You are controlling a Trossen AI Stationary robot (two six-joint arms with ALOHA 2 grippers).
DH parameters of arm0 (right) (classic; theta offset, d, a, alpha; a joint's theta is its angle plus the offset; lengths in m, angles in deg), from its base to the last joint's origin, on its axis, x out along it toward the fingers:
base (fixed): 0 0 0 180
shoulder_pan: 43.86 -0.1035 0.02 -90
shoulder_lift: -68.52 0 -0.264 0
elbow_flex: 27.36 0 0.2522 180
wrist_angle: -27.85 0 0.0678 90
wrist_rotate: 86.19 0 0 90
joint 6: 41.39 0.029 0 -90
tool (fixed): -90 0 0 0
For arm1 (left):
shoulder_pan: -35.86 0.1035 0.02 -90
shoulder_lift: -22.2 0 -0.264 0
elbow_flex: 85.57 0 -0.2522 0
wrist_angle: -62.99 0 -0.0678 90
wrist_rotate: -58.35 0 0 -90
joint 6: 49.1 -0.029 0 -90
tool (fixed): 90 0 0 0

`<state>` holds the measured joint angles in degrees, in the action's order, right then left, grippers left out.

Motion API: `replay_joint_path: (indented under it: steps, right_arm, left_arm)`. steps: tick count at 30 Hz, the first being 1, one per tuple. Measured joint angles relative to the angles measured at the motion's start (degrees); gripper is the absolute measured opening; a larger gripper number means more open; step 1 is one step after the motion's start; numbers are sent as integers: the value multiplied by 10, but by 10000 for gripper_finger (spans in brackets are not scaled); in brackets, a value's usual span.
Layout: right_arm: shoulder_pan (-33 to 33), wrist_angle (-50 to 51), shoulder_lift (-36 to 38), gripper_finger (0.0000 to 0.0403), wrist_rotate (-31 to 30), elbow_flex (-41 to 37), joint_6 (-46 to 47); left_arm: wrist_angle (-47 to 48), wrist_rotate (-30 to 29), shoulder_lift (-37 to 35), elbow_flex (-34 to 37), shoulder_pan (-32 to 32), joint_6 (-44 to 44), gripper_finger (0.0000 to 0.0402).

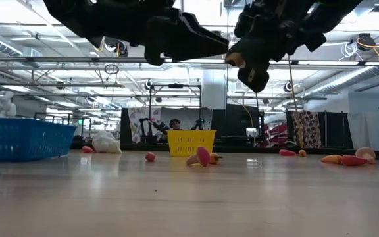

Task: Sort produce into baskets
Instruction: Put the brown mushroom into the blue bin

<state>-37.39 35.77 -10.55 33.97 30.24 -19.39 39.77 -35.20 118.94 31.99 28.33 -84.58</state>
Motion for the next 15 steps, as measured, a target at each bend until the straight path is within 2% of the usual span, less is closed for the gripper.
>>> replay_joint_path:
  steps: [10, 15]
  right_arm:
    - [-6, -23, 0, 75, -1, 0, -4]
    - [-6, -45, 0, 75, -1, 0, -4]
  left_arm:
    - [-17, 1, 1, -4, 0, -26, 228]
    - [-17, 2, 24, -25, 0, -26, 228]
